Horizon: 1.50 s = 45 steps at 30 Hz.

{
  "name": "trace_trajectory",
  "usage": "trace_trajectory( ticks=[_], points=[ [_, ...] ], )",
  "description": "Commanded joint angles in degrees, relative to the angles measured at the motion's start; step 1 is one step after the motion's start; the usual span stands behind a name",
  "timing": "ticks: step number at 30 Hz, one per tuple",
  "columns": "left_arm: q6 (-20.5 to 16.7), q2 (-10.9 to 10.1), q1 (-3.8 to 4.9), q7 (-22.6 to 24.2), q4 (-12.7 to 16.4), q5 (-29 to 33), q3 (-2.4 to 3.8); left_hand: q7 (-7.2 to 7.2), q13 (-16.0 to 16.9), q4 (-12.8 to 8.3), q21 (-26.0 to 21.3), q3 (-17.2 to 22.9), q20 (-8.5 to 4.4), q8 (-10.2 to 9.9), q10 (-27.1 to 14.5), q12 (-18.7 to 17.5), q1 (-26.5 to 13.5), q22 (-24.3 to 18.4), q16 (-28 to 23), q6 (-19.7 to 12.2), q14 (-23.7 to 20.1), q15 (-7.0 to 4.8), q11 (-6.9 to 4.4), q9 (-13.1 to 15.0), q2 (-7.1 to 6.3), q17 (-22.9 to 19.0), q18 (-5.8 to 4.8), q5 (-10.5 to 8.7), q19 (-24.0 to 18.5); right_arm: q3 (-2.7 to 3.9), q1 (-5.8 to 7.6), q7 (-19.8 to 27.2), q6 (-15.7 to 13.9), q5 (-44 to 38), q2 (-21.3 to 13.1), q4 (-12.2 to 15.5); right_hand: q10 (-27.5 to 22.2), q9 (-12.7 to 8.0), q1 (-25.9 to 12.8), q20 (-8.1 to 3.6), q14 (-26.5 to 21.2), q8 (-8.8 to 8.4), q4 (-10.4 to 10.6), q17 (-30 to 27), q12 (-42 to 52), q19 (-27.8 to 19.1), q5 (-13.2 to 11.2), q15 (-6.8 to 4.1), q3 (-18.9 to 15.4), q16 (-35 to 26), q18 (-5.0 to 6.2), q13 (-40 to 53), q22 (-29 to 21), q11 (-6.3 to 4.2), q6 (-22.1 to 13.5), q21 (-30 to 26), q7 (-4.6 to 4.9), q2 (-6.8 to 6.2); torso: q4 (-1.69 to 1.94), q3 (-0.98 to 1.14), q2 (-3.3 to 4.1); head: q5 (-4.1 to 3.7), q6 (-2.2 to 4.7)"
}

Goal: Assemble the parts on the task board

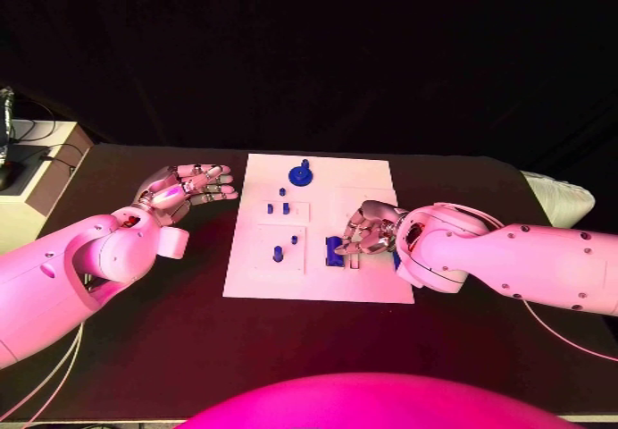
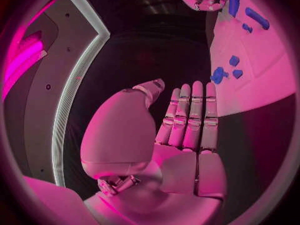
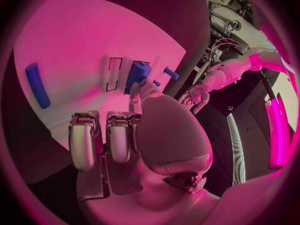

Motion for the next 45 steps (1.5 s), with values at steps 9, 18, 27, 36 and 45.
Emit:
trace_trajectory(
  ticks=[9, 18, 27, 36, 45],
  points=[
    [0.92, 0.25, -0.01, 0.39, 0.01, 0.31, 0.04, -0.03, 0.07, 0.28, -0.36, -0.09, 0.03, 0.16, -0.04, -0.23, 0.11, -0.14, -0.40, 0.18, 0.34, -0.10, 0.02, -0.08, 0.67, 0.16, 0.70, 0.09, 0.42, -0.06, -0.64, -0.76, -2.78, -4.57, 0.44, -0.36, 5.97, 0.02, 0.75, -0.36, 5.79, 0.31, -0.08, 14.33, -0.10, 5.50, -0.15, -0.32, 1.15, 0.43, -1.10, 14.96, 14.36, -0.61, 0.04, 0.30, -0.42, -0.55, -0.01, -0.05, -0.04, -0.20, 0.02],
    [0.93, 0.43, -0.01, 0.49, -0.10, 0.31, 0.04, -0.03, 0.07, 0.28, -0.36, -0.09, 0.03, 0.16, -0.04, -0.23, 0.11, -0.14, -0.40, 0.18, 0.34, -0.10, 0.02, -0.08, 0.67, 0.16, 0.70, 0.09, 0.42, -0.05, -0.82, 1.65, -8.93, -7.33, 0.43, -0.28, 5.97, -0.33, 2.26, -0.46, 5.87, 0.39, -0.04, 14.69, -0.10, 5.62, -0.38, -0.38, 3.29, 0.55, -1.23, 14.96, 14.53, -0.66, -0.07, 1.02, -0.44, -0.74, -0.02, 0.02, -0.04, -0.35, 0.32],
    [0.96, 0.58, -0.03, 0.51, -0.20, 0.31, 0.04, -0.06, 0.08, 0.30, -0.43, -0.11, 0.03, 0.16, -0.04, -0.23, 0.18, -0.19, -0.47, 0.19, 0.37, -0.11, 0.00, -0.09, 0.72, 0.23, 0.70, 0.09, 0.46, -0.02, -0.86, 5.74, -12.45, -4.50, -0.07, 0.11, 5.97, -0.47, 1.73, -0.45, 5.83, 0.43, 0.23, 14.51, -0.10, 5.63, -0.36, -0.33, 3.74, 0.49, -1.25, 14.96, 14.55, -0.55, -0.17, 1.11, -0.29, -1.23, -0.03, 0.02, 0.00, -0.40, 0.47],
    [0.94, 0.60, -0.06, 0.48, -0.29, 0.31, 0.04, -0.06, 0.08, 0.30, -0.43, -0.11, 0.03, 0.16, -0.04, -0.23, 0.18, -0.19, -0.47, 0.19, 0.37, -0.11, 0.00, -0.09, 0.72, 0.23, 0.70, 0.09, 0.46, 0.57, -0.30, 13.43, -9.18, 4.92, -3.60, 2.02, 5.97, -1.87, -0.32, -0.02, 5.75, -1.31, 0.24, 14.12, -0.10, 5.56, 0.18, 0.33, 4.95, 0.35, -1.18, 14.96, 14.46, 0.30, -1.87, 0.72, 0.73, -2.68, -0.12, -0.03, -0.04, -0.49, 0.44],
    [0.98, 0.58, -0.16, 0.55, -0.26, 0.31, 0.04, -0.06, 0.08, 0.30, -0.43, -0.11, 0.03, 0.16, -0.04, -0.23, 0.18, -0.19, -0.47, 0.19, 0.37, -0.11, 0.00, -0.09, 0.72, 0.23, 0.70, 0.09, 0.46, 0.69, 0.03, 11.90, -0.71, 6.66, -6.90, 3.01, 5.97, -2.96, -1.31, 0.37, 5.69, -2.71, 0.20, 13.89, -0.10, 5.48, -0.15, 0.78, 6.06, 0.26, -1.11, 14.96, 14.36, 0.84, -2.63, 0.32, 1.39, -2.92, -0.13, 0.05, 0.00, -0.93, 0.54]
  ],
)
